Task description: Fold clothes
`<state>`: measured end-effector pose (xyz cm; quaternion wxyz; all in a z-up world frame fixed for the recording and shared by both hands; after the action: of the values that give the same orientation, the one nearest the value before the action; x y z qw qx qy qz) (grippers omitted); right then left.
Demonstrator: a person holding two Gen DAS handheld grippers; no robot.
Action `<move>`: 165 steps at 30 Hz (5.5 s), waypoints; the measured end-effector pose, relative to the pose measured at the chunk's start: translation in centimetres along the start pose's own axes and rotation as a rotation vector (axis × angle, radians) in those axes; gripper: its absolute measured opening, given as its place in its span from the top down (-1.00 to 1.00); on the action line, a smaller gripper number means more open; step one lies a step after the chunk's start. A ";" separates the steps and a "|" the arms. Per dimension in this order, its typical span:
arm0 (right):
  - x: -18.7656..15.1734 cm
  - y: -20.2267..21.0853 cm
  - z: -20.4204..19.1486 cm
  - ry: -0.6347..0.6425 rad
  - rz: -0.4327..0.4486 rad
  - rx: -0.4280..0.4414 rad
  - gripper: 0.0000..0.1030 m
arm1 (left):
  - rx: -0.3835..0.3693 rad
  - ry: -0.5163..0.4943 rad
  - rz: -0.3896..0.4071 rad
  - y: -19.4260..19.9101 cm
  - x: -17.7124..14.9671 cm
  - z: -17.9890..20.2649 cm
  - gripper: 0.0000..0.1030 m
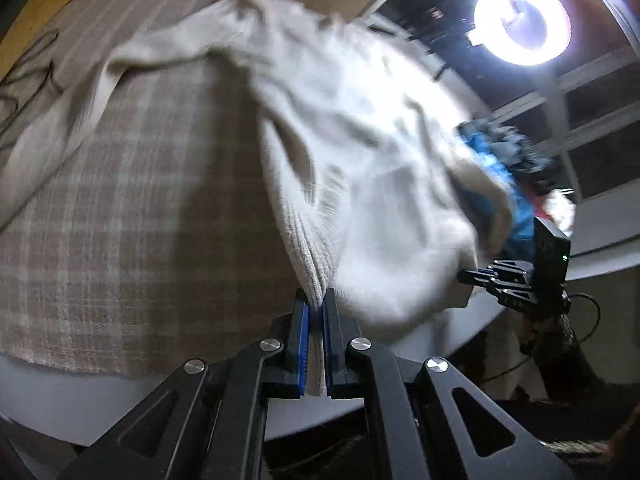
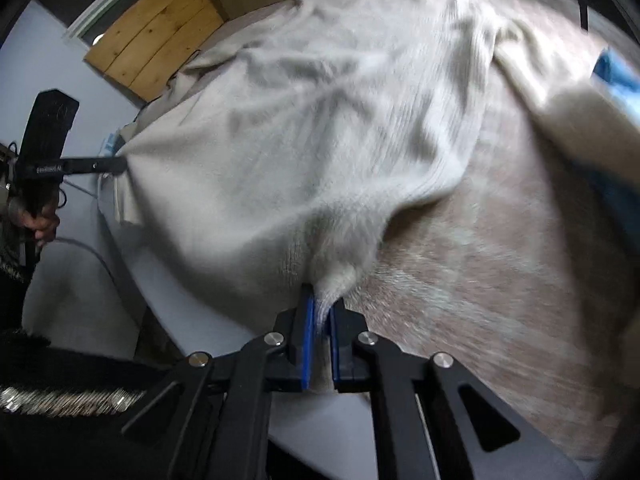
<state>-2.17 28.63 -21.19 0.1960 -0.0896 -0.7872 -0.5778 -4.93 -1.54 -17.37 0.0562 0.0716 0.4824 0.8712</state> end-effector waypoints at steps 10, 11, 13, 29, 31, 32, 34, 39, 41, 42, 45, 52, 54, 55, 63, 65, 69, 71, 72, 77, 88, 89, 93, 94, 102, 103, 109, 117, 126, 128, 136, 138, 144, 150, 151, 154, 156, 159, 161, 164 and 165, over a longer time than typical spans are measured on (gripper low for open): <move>1.0 2.7 0.3 0.041 -0.129 -0.114 0.64 | 0.155 0.067 -0.116 -3.3 -0.8 -4.7 0.93; 1.4 2.8 1.0 0.015 -0.107 -0.115 0.60 | 0.172 0.056 -0.103 -3.0 -0.1 -4.7 0.92; 2.9 3.6 3.1 -0.061 -0.007 -0.098 0.52 | 0.199 0.010 -0.048 -1.9 1.9 -4.0 0.87; 14.3 -4.8 23.9 -0.116 -0.166 -0.364 0.18 | 0.481 -0.256 0.101 -7.6 21.6 -1.0 0.61; 14.6 -5.4 24.0 -0.108 -0.172 -0.340 0.18 | 0.494 -0.265 0.088 -8.5 21.9 -1.3 0.61; 14.7 -5.6 24.0 -0.103 -0.172 -0.328 0.18 | 0.496 -0.266 0.093 -8.7 22.1 -1.5 0.61; 14.9 -5.7 23.9 -0.108 -0.161 -0.295 0.27 | 0.498 -0.265 0.103 -9.0 22.4 -1.7 0.81; 16.3 -4.2 22.2 -0.037 -0.121 -0.352 0.80 | 0.509 -0.161 0.204 -6.8 24.5 -3.5 1.00; 16.8 -2.8 22.5 -0.035 -0.108 -0.484 0.80 | 0.540 -0.089 0.246 -5.8 25.6 -5.2 1.00; 16.9 -2.0 23.3 -0.059 -0.110 -0.594 0.79 | 0.540 -0.056 0.255 -5.5 26.1 -6.0 1.00; 16.6 -1.3 23.3 -0.114 -0.109 -0.546 0.66 | 0.517 -0.053 0.250 -5.1 26.1 -5.9 0.97; 14.6 2.4 17.4 -0.077 -0.001 -0.431 0.47 | 0.303 -0.202 0.147 -0.5 17.5 -3.6 0.70; 13.4 3.5 15.0 -0.103 0.036 -0.342 0.47 | 0.241 -0.215 0.106 -0.4 14.5 -2.2 0.65; 12.6 3.8 14.2 -0.123 0.047 -0.301 0.47 | 0.207 -0.213 0.085 -0.3 13.1 -1.7 0.46; 6.3 0.6 8.6 -0.220 0.031 -0.112 0.29 | 0.166 -0.207 -0.038 -7.4 7.7 1.2 0.23; 4.9 -1.7 7.8 -0.245 -0.008 -0.083 0.29 | 0.195 -0.216 -0.044 -8.5 7.6 1.2 0.24; 3.6 -3.7 6.8 -0.240 -0.027 -0.083 0.29 | 0.188 -0.269 -0.019 -7.2 5.6 1.1 0.24; 3.5 -3.3 6.6 -0.253 -0.001 -0.079 0.29 | 0.182 -0.326 0.010 -6.2 4.8 1.1 0.24; 3.4 -3.2 6.5 -0.253 0.003 -0.081 0.29 | 0.187 -0.356 0.018 -5.9 4.4 1.0 0.24; 3.7 -3.1 6.0 -0.231 -0.007 -0.096 0.29 | 0.265 -0.480 0.000 -7.0 3.8 1.1 0.24; 4.0 -3.8 5.9 -0.234 -0.025 -0.105 0.29 | 0.298 -0.585 -0.027 -9.1 4.0 1.5 0.78; 4.0 -4.1 6.0 -0.237 -0.028 -0.101 0.29 | 0.289 -0.551 -0.026 -8.7 4.2 1.1 0.80; 4.3 -4.7 5.8 -0.234 -0.039 -0.088 0.29 | 0.252 -0.414 -0.019 -7.1 5.3 -0.7 0.85; 4.5 -4.6 6.1 -0.240 -0.033 -0.084 0.29 | 0.242 -0.379 -0.017 -6.8 5.5 -1.2 0.84; 9.1 -4.3 11.9 -0.329 0.083 -0.109 0.29 | 0.174 -0.183 0.036 -5.9 10.5 -1.6 0.38; 9.9 -4.5 13.0 -0.349 0.099 -0.121 0.29 | 0.188 -0.179 0.046 -6.4 11.7 -1.3 0.38; 13.0 -6.4 18.8 -0.487 0.140 -0.122 0.29 | 0.126 -0.075 0.037 -9.1 17.9 -0.8 0.31; 14.7 -7.7 22.1 -0.561 0.194 -0.077 0.29 | 0.056 0.040 0.065 -10.9 20.5 -0.8 0.13; 16.0 -5.8 19.9 -0.470 0.277 -0.127 0.86 | 0.050 0.031 0.253 -7.2 22.3 -1.8 0.96; 16.2 -3.9 19.1 -0.445 0.332 -0.162 0.87 | 0.091 -0.014 0.332 -5.4 22.8 -1.5 0.97; 16.7 -6.5 19.9 -0.428 0.162 -0.238 0.79 | 0.168 -0.038 0.248 -6.1 24.0 -2.8 1.00; 16.4 -5.4 19.3 -0.425 0.180 -0.207 0.74 | 0.140 -0.094 0.234 -4.8 21.8 -1.7 0.93; 14.1 -1.9 14.9 -0.369 0.165 -0.143 0.53 | 0.085 -0.184 0.100 -5.6 13.0 1.0 0.23; 6.4 -0.9 7.9 -0.293 0.055 -0.115 0.53 | 0.147 -0.159 -0.001 -6.7 5.2 -0.7 0.23; 5.1 -1.1 7.0 -0.290 0.035 -0.114 0.52 | 0.147 -0.144 -0.016 -6.7 3.9 -1.2 0.23; 0.8 -2.9 4.6 -0.312 -0.028 -0.082 0.52 | 0.173 -0.145 -0.050 -7.0 0.9 -1.8 0.23; -1.2 -4.2 3.1 -0.327 -0.050 -0.054 0.52 | 0.160 -0.146 -0.070 -7.4 -0.4 -1.8 0.25; -2.7 -5.5 1.4 -0.328 -0.050 0.002 0.52 | 0.146 -0.171 -0.068 -7.8 -1.4 -1.3 0.47; -2.9 -6.2 0.4 -0.300 -0.063 -0.003 0.52 | 0.138 -0.165 -0.072 -7.9 -1.5 -1.5 0.88; -3.1 -7.0 -0.5 -0.271 -0.069 0.018 0.52 | 0.096 -0.140 -0.057 -6.9 -1.5 -1.7 0.89; -3.0 -7.1 -0.7 -0.263 -0.065 0.030 0.52 | 0.085 -0.133 -0.049 -6.4 -1.4 -1.7 0.89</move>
<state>-1.88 25.95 -28.47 0.0737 -0.1361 -0.8170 -0.5554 -3.64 0.20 -23.81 0.1064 0.1197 0.5158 0.8416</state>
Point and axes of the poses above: each gripper's, at about its wrist camera, not at the fingertips, and y roughly against the way its jaws point, z to its right, x to its top, the point moved 2 cm from there along -y, roughly the way its jaws point, and after that the axes turned 14 degrees about y, right-handed, at the moved point
